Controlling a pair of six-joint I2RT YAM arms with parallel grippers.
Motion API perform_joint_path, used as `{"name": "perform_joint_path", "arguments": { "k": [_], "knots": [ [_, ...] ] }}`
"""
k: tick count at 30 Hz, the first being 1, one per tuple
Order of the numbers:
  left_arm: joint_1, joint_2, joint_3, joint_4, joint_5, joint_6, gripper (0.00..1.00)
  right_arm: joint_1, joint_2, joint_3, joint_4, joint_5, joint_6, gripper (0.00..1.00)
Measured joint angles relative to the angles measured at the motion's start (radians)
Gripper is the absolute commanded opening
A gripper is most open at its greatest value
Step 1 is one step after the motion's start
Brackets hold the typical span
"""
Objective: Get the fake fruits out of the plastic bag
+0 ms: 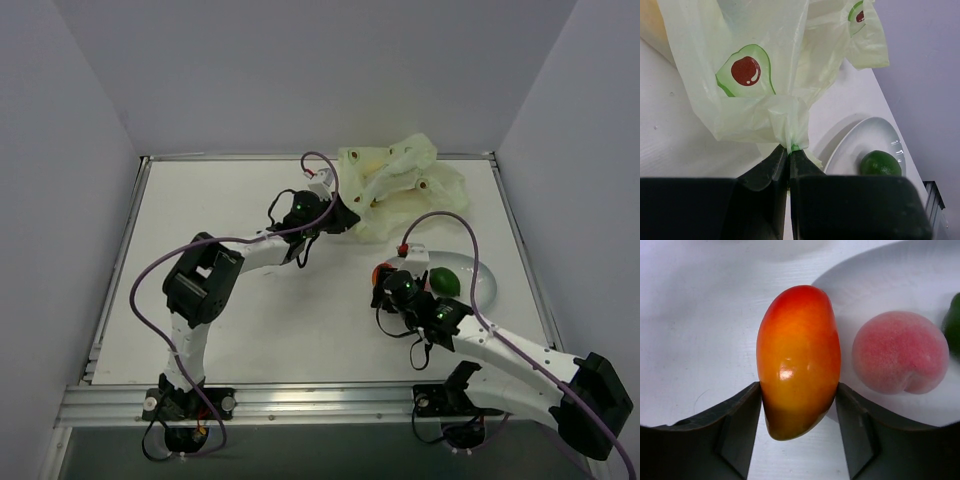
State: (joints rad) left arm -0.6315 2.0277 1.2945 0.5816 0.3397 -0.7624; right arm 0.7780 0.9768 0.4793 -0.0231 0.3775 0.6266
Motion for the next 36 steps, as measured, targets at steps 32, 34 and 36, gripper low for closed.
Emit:
{"name": "perform_joint_path", "arguments": {
  "k": [32, 34, 36],
  "knots": [
    [-0.002, -0.106, -0.124, 0.008, -0.027, 0.052, 0.02, -0.449, 0.64, 0.387, 0.381, -0.269, -0.331, 0.36],
    [-0.002, -0.108, -0.131, 0.006, -0.031, 0.052, 0.02, -0.45, 0.716, 0.42, 0.43, -0.297, -0.327, 0.46],
    [-0.002, -0.114, -0.14, 0.003, -0.042, 0.053, 0.02, -0.45, 0.778, 0.453, 0.474, -0.31, -0.313, 0.52]
  ]
}}
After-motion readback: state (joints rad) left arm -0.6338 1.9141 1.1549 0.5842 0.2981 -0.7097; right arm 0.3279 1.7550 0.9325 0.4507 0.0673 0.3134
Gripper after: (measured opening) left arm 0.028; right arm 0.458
